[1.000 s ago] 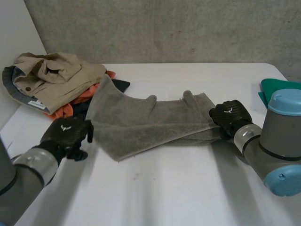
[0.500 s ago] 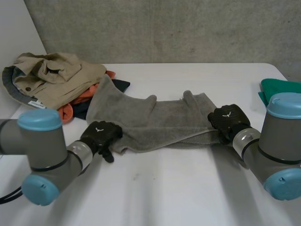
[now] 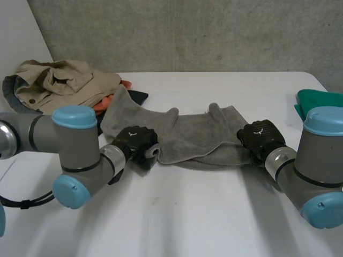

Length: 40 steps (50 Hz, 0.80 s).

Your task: Fold the laundry.

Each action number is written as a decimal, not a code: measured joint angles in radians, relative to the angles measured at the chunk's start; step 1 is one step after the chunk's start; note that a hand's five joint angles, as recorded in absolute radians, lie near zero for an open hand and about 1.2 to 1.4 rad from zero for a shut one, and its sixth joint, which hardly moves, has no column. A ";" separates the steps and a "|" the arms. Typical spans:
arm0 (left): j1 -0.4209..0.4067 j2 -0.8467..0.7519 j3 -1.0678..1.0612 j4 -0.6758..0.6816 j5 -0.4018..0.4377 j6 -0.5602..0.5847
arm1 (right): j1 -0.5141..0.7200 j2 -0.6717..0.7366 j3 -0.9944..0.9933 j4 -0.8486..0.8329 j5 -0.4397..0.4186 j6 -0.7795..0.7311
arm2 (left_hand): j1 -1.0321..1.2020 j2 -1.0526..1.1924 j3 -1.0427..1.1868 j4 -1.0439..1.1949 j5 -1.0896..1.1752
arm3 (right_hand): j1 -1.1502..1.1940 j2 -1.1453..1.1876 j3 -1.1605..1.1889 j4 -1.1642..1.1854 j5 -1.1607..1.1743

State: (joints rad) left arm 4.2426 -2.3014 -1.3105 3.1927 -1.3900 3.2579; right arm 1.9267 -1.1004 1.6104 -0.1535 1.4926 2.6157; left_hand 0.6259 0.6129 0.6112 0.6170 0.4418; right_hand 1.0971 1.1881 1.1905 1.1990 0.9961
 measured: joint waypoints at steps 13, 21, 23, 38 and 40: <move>-0.004 -0.051 0.082 -0.009 -0.030 -0.002 | -0.007 0.005 -0.011 -0.001 0.003 -0.010 | 0.512 0.580 0.575 0.578 0.548 | 0.000 0.000 0.000 0.000 0.000; 0.011 0.202 0.001 -0.095 -0.106 0.008 | -0.014 -0.121 -0.060 0.053 0.006 -0.131 | 0.512 0.580 0.575 0.578 0.548 | 0.000 0.000 0.000 0.000 0.000; 0.018 0.287 -0.027 -0.129 -0.111 0.011 | -0.015 -0.173 -0.084 0.085 0.006 -0.174 | 0.512 0.580 0.575 0.578 0.548 | 0.000 0.000 0.000 0.000 0.000; 0.112 0.534 -0.199 -0.364 -0.097 0.279 | -0.027 -0.272 -0.258 0.481 -0.015 -0.286 | 0.512 0.581 0.577 0.582 0.562 | 0.000 0.000 0.000 0.000 0.000; 0.114 0.492 -0.204 -0.338 -0.097 0.310 | -0.029 -0.230 -0.277 0.503 -0.020 -0.285 | 0.512 0.582 0.577 0.582 0.562 | 0.000 0.000 0.000 0.000 0.000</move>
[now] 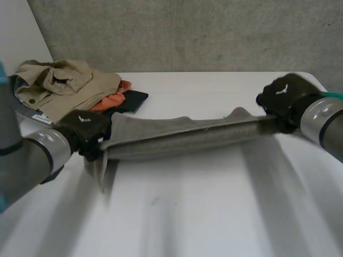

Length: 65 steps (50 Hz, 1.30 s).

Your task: Fold the laundry.

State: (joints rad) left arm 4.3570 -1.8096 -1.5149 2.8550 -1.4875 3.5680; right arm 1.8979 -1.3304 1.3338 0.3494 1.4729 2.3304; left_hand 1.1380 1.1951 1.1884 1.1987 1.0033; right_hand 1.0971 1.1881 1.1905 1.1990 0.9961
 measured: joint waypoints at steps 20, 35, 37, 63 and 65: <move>0.036 -0.260 0.562 0.733 -0.034 0.065 | 0.003 0.204 -0.347 -0.839 0.074 0.123 | 0.000 0.001 0.000 0.000 0.000 | 0.000 0.000 0.000 0.000 0.000; 0.042 -0.078 0.181 0.614 0.025 0.070 | -0.004 0.102 -0.008 -0.721 -0.021 0.130 | 0.000 0.002 0.000 0.000 0.015 | 0.000 0.000 0.000 0.000 0.000; 0.047 -0.076 0.099 0.596 0.031 0.072 | -0.006 0.097 0.054 -0.684 -0.026 0.132 | 0.001 0.002 0.000 0.000 0.015 | 0.000 0.000 0.000 0.000 0.000; 0.105 -0.128 -0.378 0.668 0.074 0.207 | -0.007 0.205 0.394 -0.616 -0.082 0.140 | -0.677 -0.732 -0.720 -0.745 -0.726 | 0.000 0.000 0.000 0.000 0.000; 0.102 -0.118 -0.388 0.664 0.073 0.187 | -0.007 0.201 0.395 -0.616 -0.082 0.140 | -0.677 -0.732 -0.720 -0.745 -0.726 | 0.000 0.000 0.000 0.000 0.000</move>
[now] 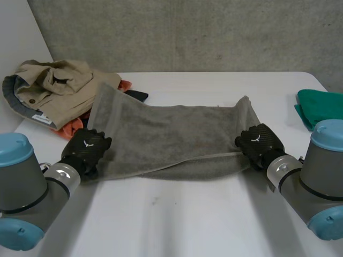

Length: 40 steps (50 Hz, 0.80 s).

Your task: Fold the laundry.

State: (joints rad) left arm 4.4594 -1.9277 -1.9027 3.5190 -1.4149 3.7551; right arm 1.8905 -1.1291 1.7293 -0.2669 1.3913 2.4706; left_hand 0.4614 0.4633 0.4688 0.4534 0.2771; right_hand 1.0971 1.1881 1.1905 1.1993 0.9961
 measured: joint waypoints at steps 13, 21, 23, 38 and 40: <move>0.025 0.033 -0.075 -0.005 -0.015 -0.036 | -0.009 -0.005 -0.001 0.001 0.007 -0.001 | 0.069 0.067 0.062 0.081 0.084 | 0.000 0.000 0.000 0.000 0.000; 0.086 0.067 -0.119 0.000 -0.009 -0.035 | -0.016 -0.004 0.001 0.001 0.008 -0.001 | 0.248 0.238 0.233 0.249 0.247 | 0.000 0.000 0.000 0.000 0.000; 0.096 0.065 -0.120 0.002 -0.007 -0.035 | -0.016 -0.004 0.001 0.002 0.008 -0.001 | 0.246 0.238 0.232 0.247 0.247 | 0.000 0.000 0.000 0.000 0.000; 0.129 -0.043 -0.053 0.040 -0.002 -0.033 | -0.017 -0.004 0.001 0.002 0.008 -0.002 | 0.151 0.145 0.143 0.150 0.146 | 0.000 0.000 0.000 0.000 0.000; 0.127 -0.057 -0.042 0.041 -0.001 -0.032 | -0.018 -0.004 0.001 0.002 0.008 -0.002 | 0.179 0.170 0.166 0.178 0.176 | 0.000 0.000 0.000 0.000 0.000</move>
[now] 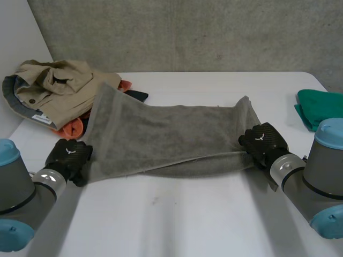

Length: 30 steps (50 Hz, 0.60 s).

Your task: Fold the laundry.

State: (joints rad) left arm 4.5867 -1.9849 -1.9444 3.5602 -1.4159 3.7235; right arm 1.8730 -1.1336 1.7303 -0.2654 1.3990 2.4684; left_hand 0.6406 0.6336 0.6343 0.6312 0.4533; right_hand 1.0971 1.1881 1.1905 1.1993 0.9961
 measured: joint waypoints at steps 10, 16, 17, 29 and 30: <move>-0.007 0.002 0.045 -0.006 -0.002 -0.002 | -0.002 -0.007 -0.009 0.009 0.013 -0.004 | 0.494 0.560 0.549 0.564 0.528 | 0.000 0.000 0.000 0.000 0.000; -0.010 0.253 0.038 -0.059 -0.005 -0.042 | -0.029 -0.153 -0.050 0.119 0.033 -0.021 | 0.494 0.560 0.549 0.565 0.528 | 0.000 0.000 0.000 0.000 0.000; -0.011 0.316 0.039 -0.080 -0.004 -0.056 | -0.039 -0.197 -0.067 0.156 0.032 -0.027 | 0.494 0.560 0.549 0.566 0.528 | 0.000 0.000 0.000 0.000 0.000; -0.006 0.694 0.150 -0.407 0.031 -0.122 | -0.114 -0.442 -0.328 0.539 -0.001 -0.070 | 0.494 0.560 0.555 0.568 0.528 | 0.000 0.000 0.000 0.000 0.000; -0.006 0.694 0.160 -0.433 0.038 -0.122 | -0.119 -0.443 -0.347 0.574 -0.007 -0.080 | 0.494 0.560 0.555 0.568 0.528 | 0.000 0.000 0.000 0.000 0.000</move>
State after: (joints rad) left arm 4.5810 -1.2911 -1.7848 3.1269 -1.3781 3.6015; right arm 1.7540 -1.5770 1.3832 0.3083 1.3916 2.3888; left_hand 1.1348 1.1933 1.1891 1.1989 0.9811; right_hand 1.0971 1.1881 1.1907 1.1993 0.9961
